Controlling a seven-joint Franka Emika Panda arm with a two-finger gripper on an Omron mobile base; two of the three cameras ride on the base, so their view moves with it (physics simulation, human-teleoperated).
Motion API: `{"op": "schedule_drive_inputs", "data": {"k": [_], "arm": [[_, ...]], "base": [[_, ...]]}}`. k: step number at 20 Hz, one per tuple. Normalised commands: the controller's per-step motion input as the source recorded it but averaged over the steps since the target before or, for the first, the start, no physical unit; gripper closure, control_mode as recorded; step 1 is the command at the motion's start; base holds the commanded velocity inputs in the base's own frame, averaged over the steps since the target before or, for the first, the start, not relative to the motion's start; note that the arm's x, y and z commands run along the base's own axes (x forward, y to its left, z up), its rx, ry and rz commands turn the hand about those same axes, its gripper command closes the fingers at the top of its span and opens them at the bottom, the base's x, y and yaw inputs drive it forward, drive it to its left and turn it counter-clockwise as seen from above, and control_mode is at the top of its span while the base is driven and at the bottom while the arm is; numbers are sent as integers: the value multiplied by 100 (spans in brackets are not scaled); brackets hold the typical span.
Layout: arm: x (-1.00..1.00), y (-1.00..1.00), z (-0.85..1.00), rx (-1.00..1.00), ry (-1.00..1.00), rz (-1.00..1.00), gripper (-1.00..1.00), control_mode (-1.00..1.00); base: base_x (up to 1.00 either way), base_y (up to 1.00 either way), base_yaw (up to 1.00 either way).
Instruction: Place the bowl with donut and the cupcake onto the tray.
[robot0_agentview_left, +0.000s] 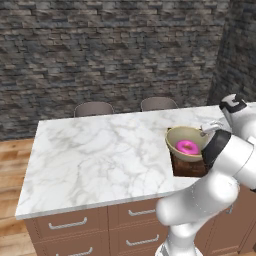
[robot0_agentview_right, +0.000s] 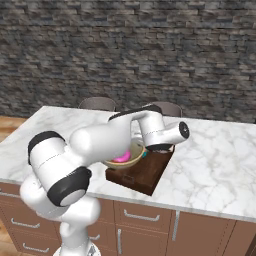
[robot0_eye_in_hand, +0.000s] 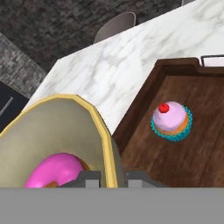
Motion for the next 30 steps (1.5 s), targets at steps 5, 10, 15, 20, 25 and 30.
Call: {"op": "schedule_drive_inputs", "data": {"k": [5, 10, 15, 20, 25, 30], "arm": [[0, -45, 0, 0, 0, 0, 100, -100], [0, -30, -6, 0, 3, 0, 100, -100], [0, -21, -15, 0, 4, 0, 100, -100], [0, -13, -19, 0, 3, 0, 100, -100], [0, -7, -11, 0, 1, 0, 100, -100], [4, -2, -10, 0, 0, 0, 100, -100]], "base": [[0, 0, 0], [0, 0, 0], [0, 0, 0], [0, 0, 0], [0, 0, 0], [0, 0, 0]]}}
